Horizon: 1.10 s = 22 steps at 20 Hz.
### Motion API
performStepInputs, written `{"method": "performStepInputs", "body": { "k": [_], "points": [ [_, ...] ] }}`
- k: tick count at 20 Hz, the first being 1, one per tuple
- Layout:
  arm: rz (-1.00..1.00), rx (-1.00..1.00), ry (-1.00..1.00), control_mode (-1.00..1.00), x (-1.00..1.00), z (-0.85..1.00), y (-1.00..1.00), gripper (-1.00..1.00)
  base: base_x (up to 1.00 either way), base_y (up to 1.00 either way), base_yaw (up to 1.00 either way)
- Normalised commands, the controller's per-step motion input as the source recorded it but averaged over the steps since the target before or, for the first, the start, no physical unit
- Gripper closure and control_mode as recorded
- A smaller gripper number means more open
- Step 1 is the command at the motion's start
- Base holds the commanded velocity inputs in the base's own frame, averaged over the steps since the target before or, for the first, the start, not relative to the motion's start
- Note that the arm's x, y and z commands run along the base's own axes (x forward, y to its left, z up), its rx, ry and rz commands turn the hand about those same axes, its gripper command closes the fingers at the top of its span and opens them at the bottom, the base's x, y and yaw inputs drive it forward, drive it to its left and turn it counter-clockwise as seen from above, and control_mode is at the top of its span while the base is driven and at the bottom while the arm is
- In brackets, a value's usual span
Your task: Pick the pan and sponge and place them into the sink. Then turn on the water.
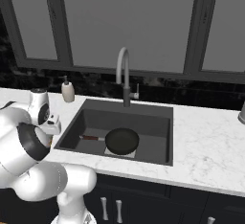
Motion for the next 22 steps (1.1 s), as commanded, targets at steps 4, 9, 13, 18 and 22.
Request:
{"method": "performStepInputs", "body": {
  "k": [4,9,13,18,22],
  "points": [
    [0.00,-0.02,0.00,-1.00,0.08,-0.11,0.00,-1.00,0.00,0.00,0.00],
    [0.00,-0.04,0.00,-1.00,0.07,-0.20,0.03,-1.00,0.00,0.00,0.00],
    [0.00,-0.01,0.00,-1.00,0.02,-0.12,0.08,-1.00,0.00,0.00,0.00],
    [0.00,0.00,0.00,-1.00,0.06,-0.07,0.07,-1.00,0.00,0.00,0.00],
    [0.00,0.00,0.00,-1.00,0.01,-0.05,0.00,-1.00,0.00,0.00,0.00]
  ]
}}
